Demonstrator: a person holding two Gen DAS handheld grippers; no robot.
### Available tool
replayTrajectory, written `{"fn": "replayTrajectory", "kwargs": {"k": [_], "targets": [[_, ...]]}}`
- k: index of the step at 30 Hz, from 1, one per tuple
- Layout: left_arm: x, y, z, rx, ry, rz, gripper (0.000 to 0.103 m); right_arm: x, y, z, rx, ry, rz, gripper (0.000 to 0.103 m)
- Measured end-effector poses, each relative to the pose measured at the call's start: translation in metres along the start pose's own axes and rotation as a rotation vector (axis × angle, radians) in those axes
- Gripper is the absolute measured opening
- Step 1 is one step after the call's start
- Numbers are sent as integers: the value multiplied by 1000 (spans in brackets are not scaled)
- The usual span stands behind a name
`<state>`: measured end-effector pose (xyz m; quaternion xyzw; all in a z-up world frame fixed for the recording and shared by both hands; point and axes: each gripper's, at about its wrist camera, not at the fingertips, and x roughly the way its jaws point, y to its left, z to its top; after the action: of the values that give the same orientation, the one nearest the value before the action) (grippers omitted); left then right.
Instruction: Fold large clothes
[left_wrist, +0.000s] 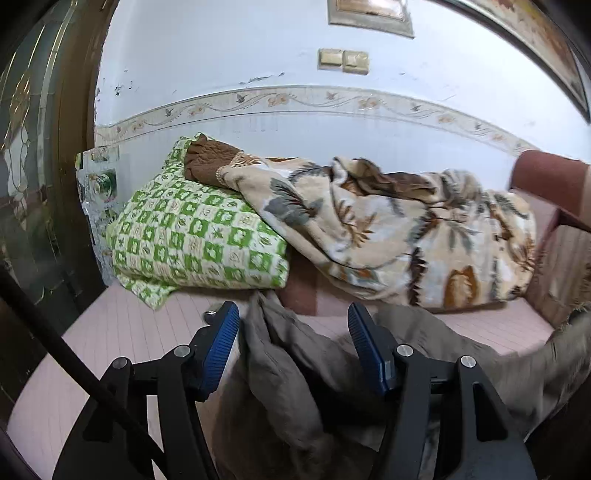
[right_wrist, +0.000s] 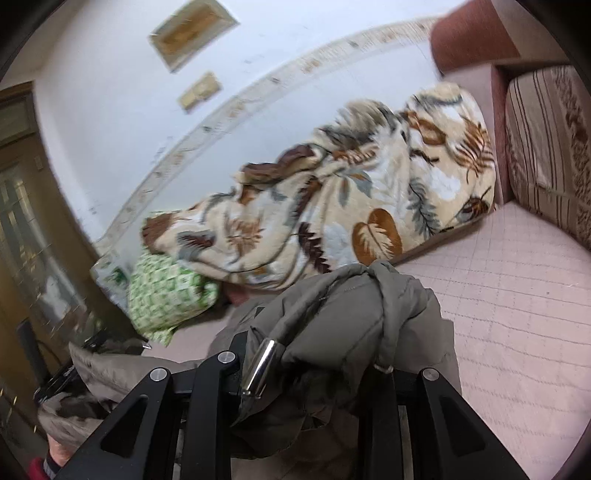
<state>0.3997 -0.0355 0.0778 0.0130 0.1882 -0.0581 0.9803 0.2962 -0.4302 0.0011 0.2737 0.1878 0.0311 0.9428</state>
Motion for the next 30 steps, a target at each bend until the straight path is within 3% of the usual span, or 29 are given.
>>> {"fn": "replayTrajectory", "kwargs": {"k": [4, 5, 9, 13, 16, 19, 22, 26, 30], "targets": [[27, 15, 11, -39, 11, 52, 66, 54, -28, 12, 57, 47, -60, 30], [30, 20, 12, -49, 8, 63, 75, 68, -37, 13, 81, 64, -75, 30], [35, 41, 7, -85, 18, 90, 76, 110, -66, 14, 163, 129, -135, 33], [32, 46, -8, -84, 44, 61, 76, 125, -89, 19, 321, 213, -77, 58], [25, 37, -17, -60, 46, 26, 76, 103, -89, 29, 348, 154, -4, 79], [17, 20, -24, -48, 54, -40, 76, 69, -77, 37, 294, 94, 29, 81], [7, -7, -35, -6, 59, -114, 76, 43, -56, 30, 193, 93, 30, 81], [2, -57, -61, 103, 94, -206, 76, 33, -15, -12, 10, 164, 18, 81], [22, -102, -83, 210, 134, -219, 76, 46, 20, -65, -152, 231, -11, 81]]}}
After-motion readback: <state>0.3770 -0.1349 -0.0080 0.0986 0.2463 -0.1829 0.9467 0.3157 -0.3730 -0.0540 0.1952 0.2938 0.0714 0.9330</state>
